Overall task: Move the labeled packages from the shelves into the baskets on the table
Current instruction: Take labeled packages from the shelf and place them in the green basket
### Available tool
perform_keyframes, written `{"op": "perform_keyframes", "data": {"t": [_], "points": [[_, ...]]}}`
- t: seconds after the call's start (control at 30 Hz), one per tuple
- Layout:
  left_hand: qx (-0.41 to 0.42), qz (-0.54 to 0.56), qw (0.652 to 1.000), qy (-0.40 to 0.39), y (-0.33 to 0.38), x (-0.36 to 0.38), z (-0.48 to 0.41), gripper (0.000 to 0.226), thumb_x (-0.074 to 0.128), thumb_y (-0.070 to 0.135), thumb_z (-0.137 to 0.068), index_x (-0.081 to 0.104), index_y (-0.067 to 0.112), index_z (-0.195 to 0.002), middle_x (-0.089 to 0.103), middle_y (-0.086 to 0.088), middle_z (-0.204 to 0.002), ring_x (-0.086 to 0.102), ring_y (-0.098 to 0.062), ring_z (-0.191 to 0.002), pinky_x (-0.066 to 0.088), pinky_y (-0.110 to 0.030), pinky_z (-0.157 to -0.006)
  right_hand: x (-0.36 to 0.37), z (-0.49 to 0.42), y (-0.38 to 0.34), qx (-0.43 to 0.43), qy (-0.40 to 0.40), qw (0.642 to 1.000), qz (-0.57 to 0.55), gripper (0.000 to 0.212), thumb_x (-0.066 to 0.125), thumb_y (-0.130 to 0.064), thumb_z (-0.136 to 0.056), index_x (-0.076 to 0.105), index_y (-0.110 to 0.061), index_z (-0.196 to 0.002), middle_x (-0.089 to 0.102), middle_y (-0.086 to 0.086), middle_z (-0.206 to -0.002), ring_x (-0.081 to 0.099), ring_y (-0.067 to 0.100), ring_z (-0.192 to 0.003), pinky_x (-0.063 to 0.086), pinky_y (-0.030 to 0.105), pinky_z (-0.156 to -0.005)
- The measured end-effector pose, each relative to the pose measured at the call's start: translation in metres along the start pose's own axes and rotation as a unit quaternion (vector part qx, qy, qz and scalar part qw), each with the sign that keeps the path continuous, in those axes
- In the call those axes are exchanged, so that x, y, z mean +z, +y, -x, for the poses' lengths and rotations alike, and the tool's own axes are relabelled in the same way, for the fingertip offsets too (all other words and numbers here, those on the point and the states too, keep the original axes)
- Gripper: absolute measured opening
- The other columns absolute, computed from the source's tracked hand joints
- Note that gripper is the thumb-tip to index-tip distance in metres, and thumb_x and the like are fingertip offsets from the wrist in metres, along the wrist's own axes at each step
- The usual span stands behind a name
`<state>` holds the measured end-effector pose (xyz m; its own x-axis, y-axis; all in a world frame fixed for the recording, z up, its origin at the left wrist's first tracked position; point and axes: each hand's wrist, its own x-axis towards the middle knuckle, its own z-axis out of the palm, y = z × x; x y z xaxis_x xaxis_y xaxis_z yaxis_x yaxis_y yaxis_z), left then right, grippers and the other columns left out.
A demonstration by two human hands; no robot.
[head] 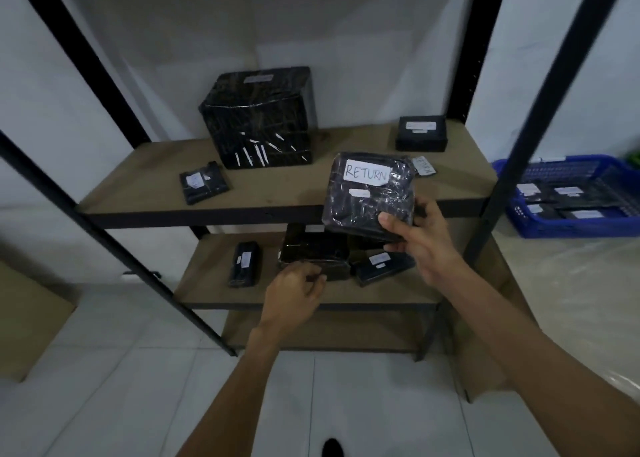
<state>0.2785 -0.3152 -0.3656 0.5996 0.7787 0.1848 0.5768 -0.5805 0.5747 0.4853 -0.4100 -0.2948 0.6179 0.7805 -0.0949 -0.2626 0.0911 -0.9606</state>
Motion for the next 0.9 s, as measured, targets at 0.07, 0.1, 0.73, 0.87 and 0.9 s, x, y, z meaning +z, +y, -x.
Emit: {"op": "perform_keyframes", "data": {"t": [0.07, 0.1, 0.73, 0.87, 0.9], "points": [[-0.033, 0.033, 0.999, 0.005, 0.016, 0.004, 0.029, 0.017, 0.062, 0.026, -0.089, 0.067, 0.018, -0.104, 0.07, 0.002, -0.099, 0.066, -0.013, -0.09, 0.055, -0.037, -0.08, -0.019, 0.027, -0.002, 0.004, -0.012, 1.0, -0.015, 0.079, 0.082, -0.022, -0.058, 0.04, -0.014, -0.125, 0.061, 0.009, -0.118, 0.069, 0.023, -0.091, 0.053, 0.028, -0.052], [-0.043, 0.038, 0.998, 0.001, 0.026, 0.006, 0.043, 0.015, 0.063, 0.026, -0.089, 0.067, 0.019, -0.102, 0.071, 0.004, -0.095, 0.066, -0.012, -0.086, 0.056, -0.037, -0.079, -0.028, 0.041, -0.002, 0.004, -0.016, 1.0, -0.017, 0.081, 0.082, -0.023, -0.057, 0.04, -0.014, -0.125, 0.061, 0.008, -0.118, 0.07, 0.022, -0.089, 0.053, 0.028, -0.052], [-0.009, 0.06, 0.989, -0.137, 0.157, 0.051, 0.226, 0.016, 0.065, 0.036, -0.083, 0.069, 0.022, -0.09, 0.07, 0.01, -0.082, 0.065, -0.009, -0.077, 0.053, -0.03, -0.074, -0.184, 0.302, 0.008, 0.037, 0.072, 0.997, -0.006, 0.068, 0.08, -0.016, -0.057, 0.047, -0.017, -0.117, 0.068, 0.009, -0.109, 0.069, 0.019, -0.076, 0.049, 0.03, -0.045], [-0.006, 0.1, 0.978, -0.182, 0.189, 0.08, 0.253, 0.021, 0.068, 0.033, -0.086, 0.071, 0.022, -0.104, 0.071, 0.01, -0.094, 0.066, -0.003, -0.083, 0.054, -0.027, -0.079, -0.238, 0.341, 0.006, 0.052, 0.107, 0.993, 0.005, 0.075, 0.081, -0.018, -0.054, 0.047, -0.017, -0.121, 0.07, 0.008, -0.105, 0.07, 0.022, -0.08, 0.051, 0.031, -0.051], [-0.004, 0.102, 0.976, -0.193, 0.2, 0.089, 0.257, 0.023, 0.068, 0.034, -0.086, 0.07, 0.022, -0.105, 0.071, 0.01, -0.094, 0.066, -0.003, -0.083, 0.055, -0.028, -0.079, -0.253, 0.348, 0.004, 0.053, 0.116, 0.992, 0.006, 0.074, 0.081, -0.018, -0.054, 0.047, -0.018, -0.12, 0.07, 0.008, -0.104, 0.07, 0.021, -0.079, 0.051, 0.031, -0.051]]}}
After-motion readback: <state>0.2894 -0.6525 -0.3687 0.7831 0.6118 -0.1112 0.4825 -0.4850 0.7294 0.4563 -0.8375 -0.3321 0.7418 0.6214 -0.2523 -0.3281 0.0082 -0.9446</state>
